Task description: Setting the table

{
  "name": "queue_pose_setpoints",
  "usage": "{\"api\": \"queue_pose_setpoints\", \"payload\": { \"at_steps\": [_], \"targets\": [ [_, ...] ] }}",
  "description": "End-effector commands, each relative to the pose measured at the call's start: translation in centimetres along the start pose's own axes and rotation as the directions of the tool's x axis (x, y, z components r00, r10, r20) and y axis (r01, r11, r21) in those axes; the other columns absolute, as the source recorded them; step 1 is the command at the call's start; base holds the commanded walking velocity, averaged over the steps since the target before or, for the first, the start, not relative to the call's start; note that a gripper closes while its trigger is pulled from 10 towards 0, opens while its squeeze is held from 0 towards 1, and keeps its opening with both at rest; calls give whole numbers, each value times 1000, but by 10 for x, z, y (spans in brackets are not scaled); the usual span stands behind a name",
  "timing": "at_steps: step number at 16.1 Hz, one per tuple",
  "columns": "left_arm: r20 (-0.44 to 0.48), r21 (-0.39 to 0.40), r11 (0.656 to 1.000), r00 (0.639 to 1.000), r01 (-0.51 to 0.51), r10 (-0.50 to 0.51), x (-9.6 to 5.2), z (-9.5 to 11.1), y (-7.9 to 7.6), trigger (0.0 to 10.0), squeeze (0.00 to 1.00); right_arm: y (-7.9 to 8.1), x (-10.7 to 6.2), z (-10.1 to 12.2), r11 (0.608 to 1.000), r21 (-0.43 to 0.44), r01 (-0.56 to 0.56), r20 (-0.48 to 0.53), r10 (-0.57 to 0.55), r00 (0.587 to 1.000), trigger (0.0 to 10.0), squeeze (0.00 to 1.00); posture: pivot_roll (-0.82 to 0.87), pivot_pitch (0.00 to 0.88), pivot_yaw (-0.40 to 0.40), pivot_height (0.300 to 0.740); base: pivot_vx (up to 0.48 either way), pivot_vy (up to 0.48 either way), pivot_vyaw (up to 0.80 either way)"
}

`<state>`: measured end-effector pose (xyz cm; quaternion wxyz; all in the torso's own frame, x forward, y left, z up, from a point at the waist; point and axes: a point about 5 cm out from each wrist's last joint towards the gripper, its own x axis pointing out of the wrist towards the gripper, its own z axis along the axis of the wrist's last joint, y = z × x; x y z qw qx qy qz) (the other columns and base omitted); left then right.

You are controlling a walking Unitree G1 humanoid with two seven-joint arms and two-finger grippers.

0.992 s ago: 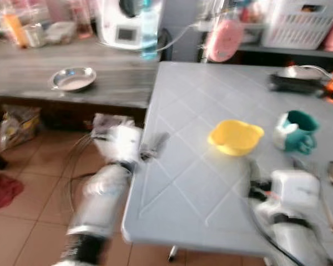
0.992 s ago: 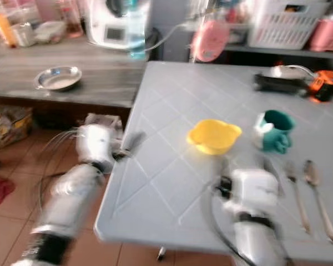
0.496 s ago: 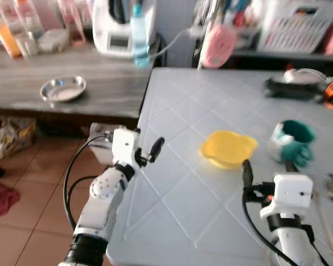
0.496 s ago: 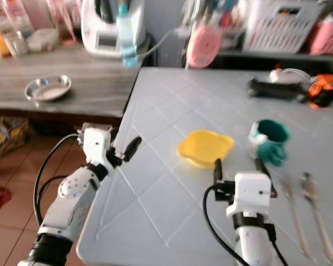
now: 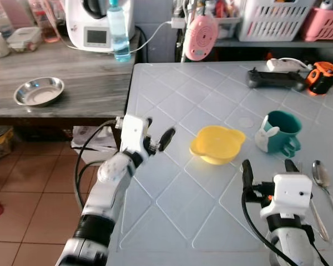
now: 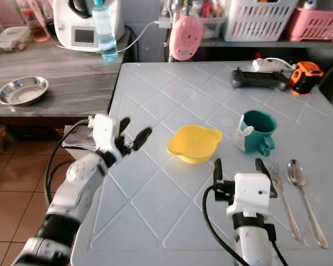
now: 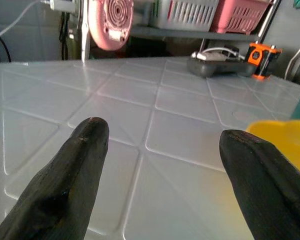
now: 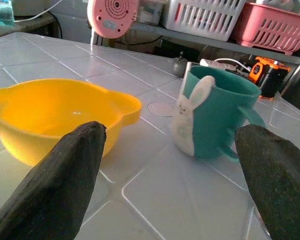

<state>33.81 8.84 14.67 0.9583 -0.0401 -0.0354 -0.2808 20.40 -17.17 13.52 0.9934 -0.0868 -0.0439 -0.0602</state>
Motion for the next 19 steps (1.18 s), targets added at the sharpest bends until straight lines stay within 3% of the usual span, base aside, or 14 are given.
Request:
{"api": "queue_pose_setpoints", "payload": {
  "at_steps": [1, 7, 10, 12, 15, 17, 19],
  "targets": [
    [-20, -17, 1000, 1000, -10, 9, -1, -3, 6, 10000, 0, 2, 0, 3, 1000, -6, -1, 6, 1, 1000, 10000, 243, -36, 90, 16, 740, 0, 0, 0],
    [-66, -67, 984, 984, 163, -167, 9, 1, -9, 10000, 0, 9, -1, 2, 998, -18, -55, -1, 55, 998, 10000, 239, -38, 91, 25, 740, 0, 0, 0],
    [-80, -30, 982, 979, 185, -187, 7, 1, -8, 10000, 0, 17, 1, 5, 991, -56, -121, 10, 122, 993, 10000, 243, -33, 90, 27, 740, 0, 0, 0],
    [-87, 28, 989, 986, 142, -140, -7, -1, 5, 10000, 0, 18, 12, 13, 966, -150, -210, 33, 218, 975, 10000, 235, -23, 92, 28, 740, 0, 0, 0],
    [-162, 53, 992, 981, 114, -105, -31, -16, 20, 10000, 0, 7, 34, 27, 933, -170, -316, 35, 326, 945, 10000, 239, -4, 98, 24, 740, 0, 0, 0],
    [-172, 52, 993, 980, 109, -98, -38, -17, 21, 10000, 0, -5, 47, 28, 886, -183, -426, -25, 429, 903, 10000, 0, 12, 103, 12, 740, 0, 0, 0],
    [-170, 47, 993, 981, 107, -98, -38, -17, 19, 10000, 0, -13, 51, 25, 857, -172, -485, -89, 477, 874, 10000, 0, 19, 103, 6, 740, 0, 0, 0]
  ]
}}
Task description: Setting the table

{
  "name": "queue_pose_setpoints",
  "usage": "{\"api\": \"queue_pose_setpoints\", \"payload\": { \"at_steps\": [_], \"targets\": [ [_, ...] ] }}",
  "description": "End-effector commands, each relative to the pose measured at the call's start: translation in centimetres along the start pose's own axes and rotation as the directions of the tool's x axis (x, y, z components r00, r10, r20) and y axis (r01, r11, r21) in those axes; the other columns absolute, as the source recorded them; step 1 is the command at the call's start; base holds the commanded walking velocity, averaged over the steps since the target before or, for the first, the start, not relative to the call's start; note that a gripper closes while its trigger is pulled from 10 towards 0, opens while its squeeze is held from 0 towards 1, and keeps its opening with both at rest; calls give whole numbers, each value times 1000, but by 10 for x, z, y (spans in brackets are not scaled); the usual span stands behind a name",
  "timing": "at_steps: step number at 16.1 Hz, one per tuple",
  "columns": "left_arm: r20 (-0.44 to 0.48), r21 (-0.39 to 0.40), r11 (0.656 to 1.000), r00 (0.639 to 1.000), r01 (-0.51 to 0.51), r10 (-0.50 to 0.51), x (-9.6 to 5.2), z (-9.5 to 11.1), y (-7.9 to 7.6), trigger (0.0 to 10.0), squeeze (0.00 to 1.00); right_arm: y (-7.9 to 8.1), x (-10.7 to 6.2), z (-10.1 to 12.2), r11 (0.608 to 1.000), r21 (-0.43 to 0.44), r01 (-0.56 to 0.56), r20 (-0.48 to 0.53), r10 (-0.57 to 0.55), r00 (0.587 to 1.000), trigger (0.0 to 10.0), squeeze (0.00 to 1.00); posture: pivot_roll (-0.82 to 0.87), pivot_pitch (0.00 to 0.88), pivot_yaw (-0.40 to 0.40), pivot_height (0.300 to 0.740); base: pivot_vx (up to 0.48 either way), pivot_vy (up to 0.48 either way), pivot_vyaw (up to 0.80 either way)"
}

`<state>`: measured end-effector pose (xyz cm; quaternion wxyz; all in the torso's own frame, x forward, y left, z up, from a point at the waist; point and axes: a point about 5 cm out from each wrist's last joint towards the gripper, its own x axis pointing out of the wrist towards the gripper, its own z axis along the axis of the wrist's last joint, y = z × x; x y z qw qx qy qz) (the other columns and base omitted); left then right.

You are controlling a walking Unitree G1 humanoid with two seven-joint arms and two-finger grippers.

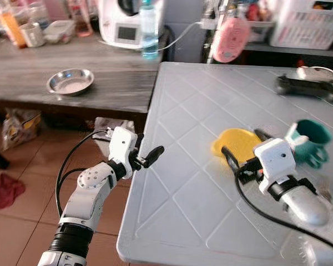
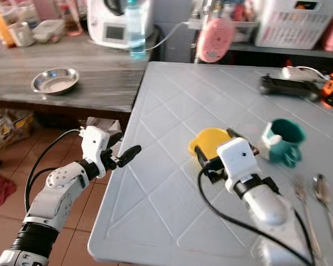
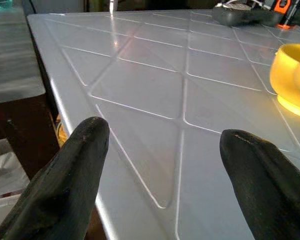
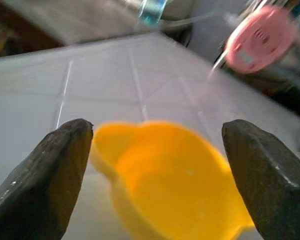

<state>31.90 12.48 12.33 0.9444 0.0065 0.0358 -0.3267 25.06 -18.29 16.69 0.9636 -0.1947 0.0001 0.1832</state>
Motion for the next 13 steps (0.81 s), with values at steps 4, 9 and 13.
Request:
{"api": "queue_pose_setpoints", "payload": {
  "at_steps": [4, 9, 13],
  "targets": [
    [0, -9, 1000, 1000, -8, 8, -3, 1, -5, 10000, 0, -19, -7, -3, 993, 39, -116, -85, 119, 989, 10000, 0, 33, 107, -12, 740, 0, 0, 0],
    [-15, -22, 1000, 1000, 2, -3, -2, 0, -9, 10000, 0, -23, -26, 2, 962, 71, -262, -139, 270, 953, 10000, 0, 26, 108, -2, 740, 0, 0, 0],
    [-27, -59, 998, 1000, -5, 4, 1, 0, -9, 10000, 0, -27, -42, -8, 945, 70, -319, -224, 326, 918, 10000, 0, 17, 109, 3, 740, 0, 0, 0]
  ]
}}
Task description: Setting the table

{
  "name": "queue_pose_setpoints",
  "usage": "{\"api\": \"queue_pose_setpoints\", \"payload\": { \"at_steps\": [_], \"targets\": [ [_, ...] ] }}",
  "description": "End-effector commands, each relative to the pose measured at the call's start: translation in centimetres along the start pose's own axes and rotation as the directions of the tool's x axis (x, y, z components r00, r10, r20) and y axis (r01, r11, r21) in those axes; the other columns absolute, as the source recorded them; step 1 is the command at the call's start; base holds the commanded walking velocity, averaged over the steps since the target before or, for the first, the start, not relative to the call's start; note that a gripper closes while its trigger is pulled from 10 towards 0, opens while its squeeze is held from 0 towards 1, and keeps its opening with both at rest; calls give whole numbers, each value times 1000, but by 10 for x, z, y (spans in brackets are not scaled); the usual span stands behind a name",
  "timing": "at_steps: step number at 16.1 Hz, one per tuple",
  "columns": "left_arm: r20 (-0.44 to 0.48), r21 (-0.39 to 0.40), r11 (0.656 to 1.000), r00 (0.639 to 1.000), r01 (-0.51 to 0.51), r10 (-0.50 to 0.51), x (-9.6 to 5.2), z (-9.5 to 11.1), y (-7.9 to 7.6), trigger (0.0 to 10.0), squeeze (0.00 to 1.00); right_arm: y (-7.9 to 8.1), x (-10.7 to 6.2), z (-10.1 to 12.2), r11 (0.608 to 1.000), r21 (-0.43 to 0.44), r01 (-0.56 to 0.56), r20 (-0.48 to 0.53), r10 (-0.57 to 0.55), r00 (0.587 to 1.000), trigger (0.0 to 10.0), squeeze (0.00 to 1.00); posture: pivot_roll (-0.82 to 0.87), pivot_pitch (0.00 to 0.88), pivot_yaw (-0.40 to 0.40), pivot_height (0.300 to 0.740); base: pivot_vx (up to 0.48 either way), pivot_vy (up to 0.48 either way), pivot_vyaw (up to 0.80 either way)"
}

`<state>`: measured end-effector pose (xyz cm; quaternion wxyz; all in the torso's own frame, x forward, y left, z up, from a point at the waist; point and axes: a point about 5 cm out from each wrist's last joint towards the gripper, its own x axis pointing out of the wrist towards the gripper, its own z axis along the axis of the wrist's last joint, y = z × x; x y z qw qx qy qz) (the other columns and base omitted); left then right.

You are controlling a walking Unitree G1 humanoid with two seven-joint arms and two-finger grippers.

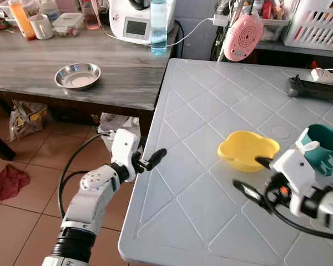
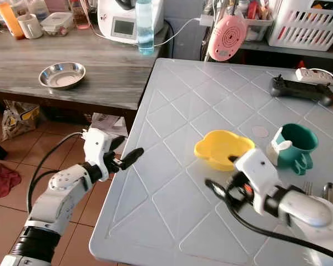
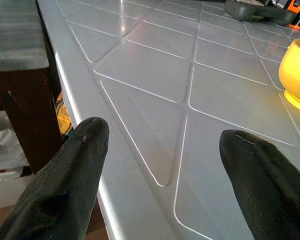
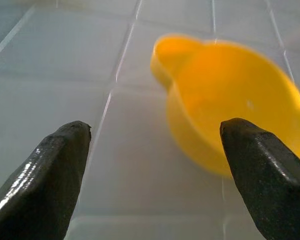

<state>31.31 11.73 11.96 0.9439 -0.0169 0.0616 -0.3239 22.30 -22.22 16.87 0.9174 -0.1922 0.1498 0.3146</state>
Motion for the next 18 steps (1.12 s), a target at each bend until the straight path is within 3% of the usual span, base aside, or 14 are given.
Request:
{"api": "queue_pose_setpoints", "payload": {
  "at_steps": [1, 4, 5, 8, 11, 13, 18],
  "targets": [
    [5, 4, 1000, 1000, 3, -3, 1, 4, 0, 10000, 0, -3, -5, -2, 1000, -21, 0, -23, -1, 1000, 10000, 0, 14, 111, 4, 740, 0, 0, 0],
    [-3, 2, 1000, 1000, 16, -16, 3, 3, -3, 10000, 0, -8, -5, -6, 988, -153, -17, -68, 7, 998, 10000, 0, 11, 111, 7, 740, 0, 0, 0],
    [-6, 1, 1000, 1000, 20, -20, 3, 3, -4, 10000, 0, -10, -3, -3, 971, -238, -36, -75, 18, 997, 10000, 0, 11, 111, 9, 740, 0, 0, 0],
    [-11, -4, 1000, 1000, 21, -21, 2, 2, -4, 10000, 0, -13, 0, 6, 959, -277, -54, -45, 43, 998, 10000, 0, 16, 112, 5, 740, 0, 0, 0],
    [-16, -11, 1000, 1000, 18, -19, 0, 0, -5, 10000, 0, -16, 3, -3, 951, -301, -69, -73, 50, 996, 10000, 0, 23, 115, 1, 740, 0, 0, 0],
    [-17, -12, 1000, 1000, 21, -21, 0, 0, -6, 10000, 0, -18, 5, -9, 962, -253, -106, -74, 90, 993, 10000, 0, 23, 115, 3, 740, 0, 0, 0],
    [-26, 1, 999, 999, 37, -37, 0, 2, -5, 10000, 0, -45, 7, -24, 941, -329, -73, -126, 33, 991, 10000, 0, 29, 120, 22, 740, 0, 0, 0]
  ]
}}
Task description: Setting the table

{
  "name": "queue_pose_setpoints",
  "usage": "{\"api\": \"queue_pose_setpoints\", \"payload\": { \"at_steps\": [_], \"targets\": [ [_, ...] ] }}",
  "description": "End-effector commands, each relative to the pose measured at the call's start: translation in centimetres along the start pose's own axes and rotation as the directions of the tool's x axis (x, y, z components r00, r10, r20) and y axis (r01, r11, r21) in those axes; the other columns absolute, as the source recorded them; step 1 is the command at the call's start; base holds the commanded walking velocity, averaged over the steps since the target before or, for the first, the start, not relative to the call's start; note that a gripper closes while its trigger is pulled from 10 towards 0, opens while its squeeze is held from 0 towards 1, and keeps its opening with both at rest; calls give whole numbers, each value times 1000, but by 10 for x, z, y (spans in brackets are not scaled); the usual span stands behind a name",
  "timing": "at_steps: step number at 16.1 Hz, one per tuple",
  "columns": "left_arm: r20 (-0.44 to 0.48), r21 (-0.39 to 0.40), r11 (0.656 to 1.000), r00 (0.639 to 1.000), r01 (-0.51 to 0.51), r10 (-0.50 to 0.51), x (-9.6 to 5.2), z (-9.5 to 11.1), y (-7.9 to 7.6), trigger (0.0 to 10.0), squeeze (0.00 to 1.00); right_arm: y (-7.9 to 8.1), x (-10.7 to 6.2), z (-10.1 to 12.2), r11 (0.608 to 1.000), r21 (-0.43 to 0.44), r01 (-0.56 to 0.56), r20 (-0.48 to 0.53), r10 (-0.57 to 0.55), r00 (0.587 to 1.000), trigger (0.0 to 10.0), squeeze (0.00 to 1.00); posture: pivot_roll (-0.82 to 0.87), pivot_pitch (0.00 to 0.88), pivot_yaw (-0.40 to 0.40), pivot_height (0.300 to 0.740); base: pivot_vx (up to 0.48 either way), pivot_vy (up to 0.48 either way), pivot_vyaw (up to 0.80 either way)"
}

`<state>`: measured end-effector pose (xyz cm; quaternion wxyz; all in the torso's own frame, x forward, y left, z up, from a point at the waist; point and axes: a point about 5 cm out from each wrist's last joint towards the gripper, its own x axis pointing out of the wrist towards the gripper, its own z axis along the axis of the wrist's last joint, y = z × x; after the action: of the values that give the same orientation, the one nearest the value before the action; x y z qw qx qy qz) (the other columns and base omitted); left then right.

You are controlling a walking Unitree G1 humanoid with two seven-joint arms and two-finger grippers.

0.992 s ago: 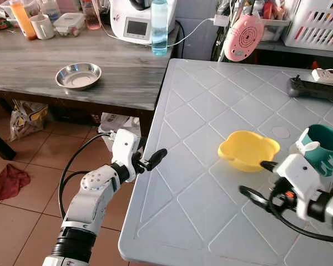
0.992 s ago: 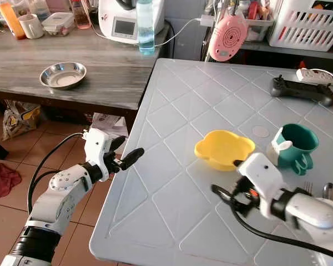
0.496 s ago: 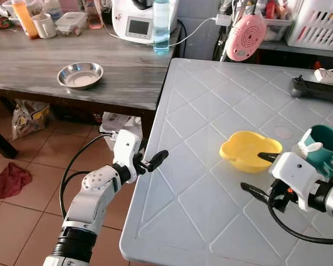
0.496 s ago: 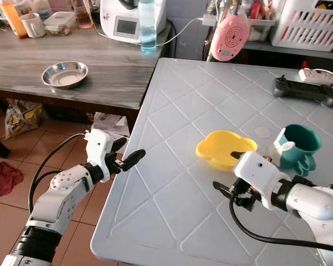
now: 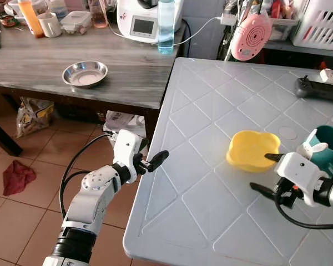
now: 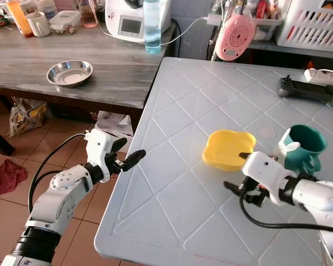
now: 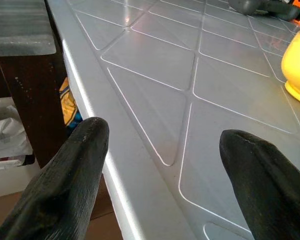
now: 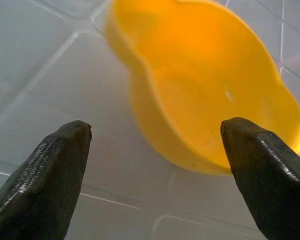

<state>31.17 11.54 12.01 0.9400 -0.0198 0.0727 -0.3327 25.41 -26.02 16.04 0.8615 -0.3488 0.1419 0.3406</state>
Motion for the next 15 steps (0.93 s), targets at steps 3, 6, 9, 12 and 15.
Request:
{"api": "queue_pose_setpoints", "payload": {
  "at_steps": [3, 6, 9, 12, 15],
  "targets": [
    [-10, 14, 1000, 1000, 21, -21, 0, 1, -3, 10000, 0, 2, 6, -11, 998, -25, -52, -23, 52, 998, 1137, 0, 36, 118, 21, 740, 0, 0, 0],
    [-11, 14, 1000, 1000, 19, -19, 0, 1, -3, 10000, 0, 6, 7, -10, 995, -5, -97, -1, 97, 995, 0, 0, 41, 115, 20, 740, 0, 0, 0],
    [-13, 15, 1000, 1000, 20, -20, 0, 0, -4, 10000, 0, 8, 10, -7, 994, -31, -101, 15, 101, 995, 0, 0, 38, 111, 17, 740, 0, 0, 0],
    [-15, 13, 1000, 1000, 21, -21, 0, -1, -5, 10000, 0, 8, 12, -1, 994, -81, -69, 32, 71, 997, 0, 0, 38, 111, 17, 740, 0, 0, 0],
    [-13, 15, 1000, 1000, 23, -23, 1, -1, -5, 10000, 0, 2, 13, 3, 994, -113, -10, 46, 15, 999, 0, 0, 35, 113, 18, 740, 0, 0, 0]
  ]
}}
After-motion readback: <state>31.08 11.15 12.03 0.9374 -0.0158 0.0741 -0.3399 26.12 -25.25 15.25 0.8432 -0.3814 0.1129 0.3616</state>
